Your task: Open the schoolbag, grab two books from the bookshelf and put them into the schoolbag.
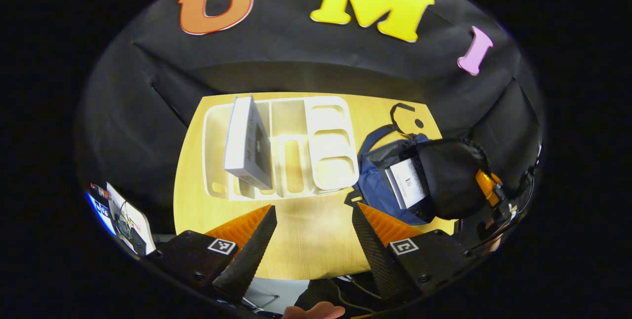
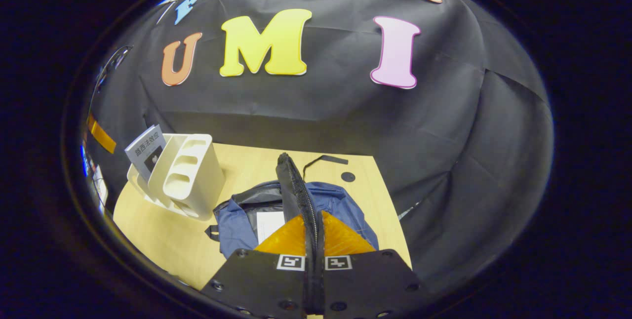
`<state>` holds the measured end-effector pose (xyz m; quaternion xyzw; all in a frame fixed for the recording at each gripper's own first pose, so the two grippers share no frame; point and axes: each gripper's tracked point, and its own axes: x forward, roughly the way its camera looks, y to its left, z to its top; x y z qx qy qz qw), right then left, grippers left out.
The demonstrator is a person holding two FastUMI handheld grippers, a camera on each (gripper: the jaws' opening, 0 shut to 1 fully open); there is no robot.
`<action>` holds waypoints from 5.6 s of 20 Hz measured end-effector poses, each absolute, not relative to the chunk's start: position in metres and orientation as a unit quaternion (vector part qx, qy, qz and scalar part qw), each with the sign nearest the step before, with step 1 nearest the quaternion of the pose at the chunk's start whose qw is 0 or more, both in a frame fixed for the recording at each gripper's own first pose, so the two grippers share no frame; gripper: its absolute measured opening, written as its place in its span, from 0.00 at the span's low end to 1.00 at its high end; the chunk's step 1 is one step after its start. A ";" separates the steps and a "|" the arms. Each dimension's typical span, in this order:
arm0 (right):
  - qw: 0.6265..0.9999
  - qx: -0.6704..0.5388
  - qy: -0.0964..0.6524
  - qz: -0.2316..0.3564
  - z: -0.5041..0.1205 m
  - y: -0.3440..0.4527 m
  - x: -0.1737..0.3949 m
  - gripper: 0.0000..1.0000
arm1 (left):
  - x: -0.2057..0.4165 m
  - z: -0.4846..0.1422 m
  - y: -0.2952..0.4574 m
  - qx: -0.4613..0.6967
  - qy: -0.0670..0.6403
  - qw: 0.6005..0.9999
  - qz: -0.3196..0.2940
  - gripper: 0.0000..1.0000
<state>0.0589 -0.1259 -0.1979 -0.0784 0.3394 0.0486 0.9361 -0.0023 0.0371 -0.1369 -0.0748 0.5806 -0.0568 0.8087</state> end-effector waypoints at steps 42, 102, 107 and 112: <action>0.931 -0.085 0.355 0.002 -0.213 -0.137 0.049 0.00 | 0.093 -0.298 0.123 -0.052 0.753 0.657 0.003 0.50; 0.924 -0.079 0.373 0.017 -0.200 -0.154 0.055 0.00 | -0.035 -0.263 -0.236 -0.432 0.553 0.671 -0.241 0.40; 0.926 -0.090 0.366 0.017 -0.183 -0.154 0.064 0.00 | -0.024 -0.267 -0.267 -0.441 0.541 0.668 -0.259 0.40; 0.924 -0.103 0.367 0.022 -0.174 -0.149 0.072 0.00 | -0.015 -0.282 -0.288 -0.485 0.541 0.637 -0.258 0.41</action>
